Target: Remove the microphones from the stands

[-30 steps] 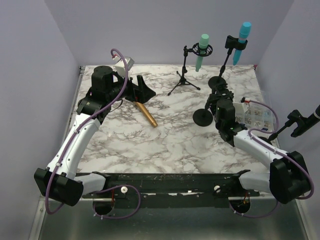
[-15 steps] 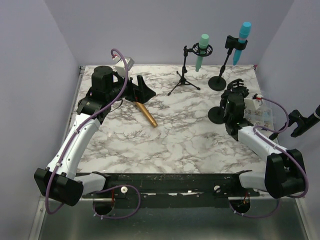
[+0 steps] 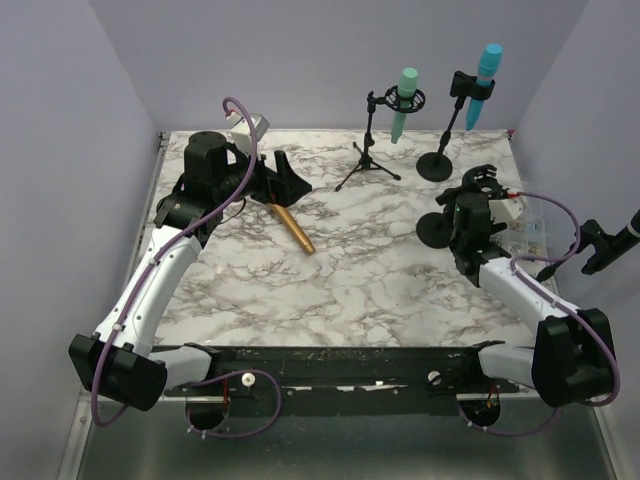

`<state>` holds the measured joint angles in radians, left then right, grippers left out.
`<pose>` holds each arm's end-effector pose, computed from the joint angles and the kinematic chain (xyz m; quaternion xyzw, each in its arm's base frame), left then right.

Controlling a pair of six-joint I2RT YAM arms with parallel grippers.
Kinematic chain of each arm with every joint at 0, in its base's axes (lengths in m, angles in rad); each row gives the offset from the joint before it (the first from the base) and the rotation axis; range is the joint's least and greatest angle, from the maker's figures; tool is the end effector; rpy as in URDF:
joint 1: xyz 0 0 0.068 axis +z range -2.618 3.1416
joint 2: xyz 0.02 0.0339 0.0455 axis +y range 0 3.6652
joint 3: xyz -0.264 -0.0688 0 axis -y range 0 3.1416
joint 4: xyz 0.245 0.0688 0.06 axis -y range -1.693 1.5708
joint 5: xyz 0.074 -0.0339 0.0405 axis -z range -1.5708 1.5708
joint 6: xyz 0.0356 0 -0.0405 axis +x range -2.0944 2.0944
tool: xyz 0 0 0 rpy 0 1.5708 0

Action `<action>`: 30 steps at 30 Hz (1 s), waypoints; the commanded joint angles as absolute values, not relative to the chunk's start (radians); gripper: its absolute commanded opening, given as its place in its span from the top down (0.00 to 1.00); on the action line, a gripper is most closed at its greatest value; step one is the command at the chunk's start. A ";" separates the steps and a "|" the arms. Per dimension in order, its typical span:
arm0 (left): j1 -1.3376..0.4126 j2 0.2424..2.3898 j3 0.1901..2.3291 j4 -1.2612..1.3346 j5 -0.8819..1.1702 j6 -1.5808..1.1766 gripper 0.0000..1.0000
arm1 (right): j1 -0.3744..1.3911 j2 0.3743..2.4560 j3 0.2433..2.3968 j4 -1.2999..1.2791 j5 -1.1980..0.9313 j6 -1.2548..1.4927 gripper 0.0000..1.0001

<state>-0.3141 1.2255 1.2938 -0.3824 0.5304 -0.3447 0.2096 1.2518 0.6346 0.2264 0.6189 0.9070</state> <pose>0.2518 -0.1007 0.4061 0.1421 0.7830 -0.3841 0.4682 0.2654 0.0353 0.2321 0.4297 0.6860 0.0661 0.5835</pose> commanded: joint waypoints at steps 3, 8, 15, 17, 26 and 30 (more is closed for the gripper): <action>-0.313 1.229 1.289 -0.355 0.560 -0.351 0.03 | 0.202 1.132 0.616 0.029 0.587 0.809 0.00; -0.313 1.226 1.288 -0.351 0.565 -0.356 0.03 | 0.202 1.037 0.633 -0.070 0.536 0.790 0.00; -0.313 1.221 1.286 -0.350 0.568 -0.357 0.03 | 0.201 0.974 0.669 -0.132 0.501 0.715 0.00; -0.313 1.221 1.285 -0.347 0.570 -0.360 0.03 | 0.202 0.976 0.689 -0.167 0.500 0.710 0.00; -0.313 1.227 1.284 -0.347 0.564 -0.359 0.03 | 0.201 0.962 0.784 -0.242 0.126 0.488 0.00; -0.313 1.229 1.282 -0.344 0.569 -0.361 0.03 | 0.202 0.952 0.819 -0.228 -0.145 0.383 0.00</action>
